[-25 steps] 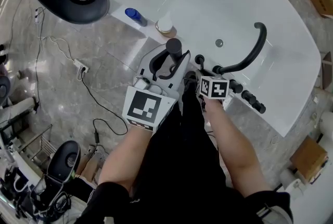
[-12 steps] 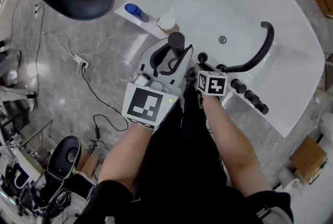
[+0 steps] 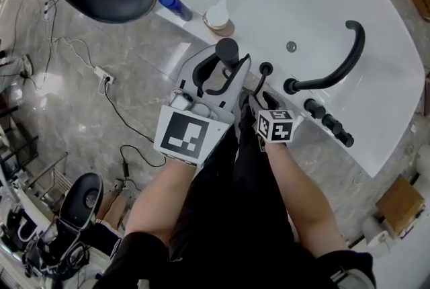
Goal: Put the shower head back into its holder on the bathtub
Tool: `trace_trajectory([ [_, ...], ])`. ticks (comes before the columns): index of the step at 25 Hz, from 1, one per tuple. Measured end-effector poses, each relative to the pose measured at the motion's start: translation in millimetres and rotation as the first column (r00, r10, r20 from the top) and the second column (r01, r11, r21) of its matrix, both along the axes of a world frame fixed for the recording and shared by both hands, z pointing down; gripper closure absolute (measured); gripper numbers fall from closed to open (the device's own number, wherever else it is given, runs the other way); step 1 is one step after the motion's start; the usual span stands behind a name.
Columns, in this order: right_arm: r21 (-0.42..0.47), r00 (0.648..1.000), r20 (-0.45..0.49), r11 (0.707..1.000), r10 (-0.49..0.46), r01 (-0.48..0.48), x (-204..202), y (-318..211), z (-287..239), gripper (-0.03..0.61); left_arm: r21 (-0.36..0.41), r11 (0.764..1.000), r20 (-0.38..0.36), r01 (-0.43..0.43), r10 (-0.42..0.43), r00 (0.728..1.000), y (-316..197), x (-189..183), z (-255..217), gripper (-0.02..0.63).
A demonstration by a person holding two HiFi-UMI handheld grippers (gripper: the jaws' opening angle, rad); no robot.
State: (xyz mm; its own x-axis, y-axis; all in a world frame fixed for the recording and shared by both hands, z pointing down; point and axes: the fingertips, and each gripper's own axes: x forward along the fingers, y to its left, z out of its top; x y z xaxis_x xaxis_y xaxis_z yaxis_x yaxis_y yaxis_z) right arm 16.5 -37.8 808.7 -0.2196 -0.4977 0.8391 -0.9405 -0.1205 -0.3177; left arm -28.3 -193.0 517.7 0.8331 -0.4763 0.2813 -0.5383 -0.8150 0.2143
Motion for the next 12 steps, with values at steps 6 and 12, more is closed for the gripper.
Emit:
trace_trajectory([
  [6,-0.052,1.0,0.01,0.999,0.009,-0.009,-3.8,19.1,60.2,0.382,-0.027,1.0,0.022,0.004,-0.003,1.0,4.9,-1.1,28.5,0.472],
  [12,-0.013,1.0,-0.017,1.0,-0.021,0.021,-1.1,11.7,55.2,0.451,-0.024,1.0,0.075,-0.001,0.003,0.997,16.3,-7.3,32.0,0.472],
])
